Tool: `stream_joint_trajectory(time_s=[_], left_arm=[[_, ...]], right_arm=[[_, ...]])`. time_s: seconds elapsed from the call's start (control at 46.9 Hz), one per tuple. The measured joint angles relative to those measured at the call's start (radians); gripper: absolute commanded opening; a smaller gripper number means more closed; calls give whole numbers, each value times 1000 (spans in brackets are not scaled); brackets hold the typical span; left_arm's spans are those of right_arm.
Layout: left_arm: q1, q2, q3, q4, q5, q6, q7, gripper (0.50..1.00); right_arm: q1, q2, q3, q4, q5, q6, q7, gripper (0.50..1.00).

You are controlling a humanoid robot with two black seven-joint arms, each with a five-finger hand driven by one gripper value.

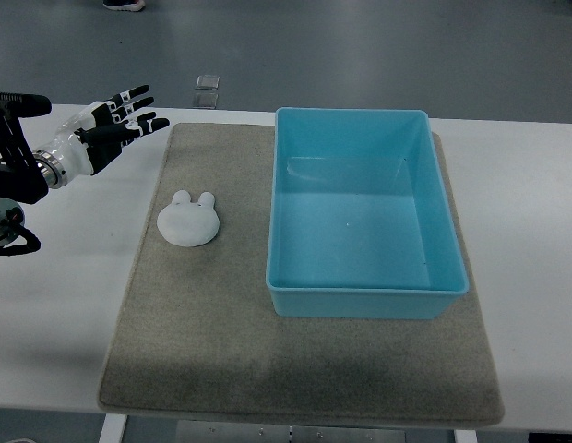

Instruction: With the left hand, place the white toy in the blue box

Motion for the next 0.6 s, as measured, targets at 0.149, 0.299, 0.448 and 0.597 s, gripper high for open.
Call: stream_joint_trajectory(time_s=[0.149,0.299,0.448,0.597], left_arm=[[1,-1,0,4,3,7,-7,1000],[1,-1,0,5,3,9,-9,1000],[-2,-1,-2,7,1,-5,-9,1000],[-4,0,-7,8,0,-12,-9,1000]], right_arm=[[0,0,0,0,0,0,0,936],[0,0,0,0,0,0,0,936],[0,0,0,0,1,0,0,936],[0,0,1,0,1,0,0,936]])
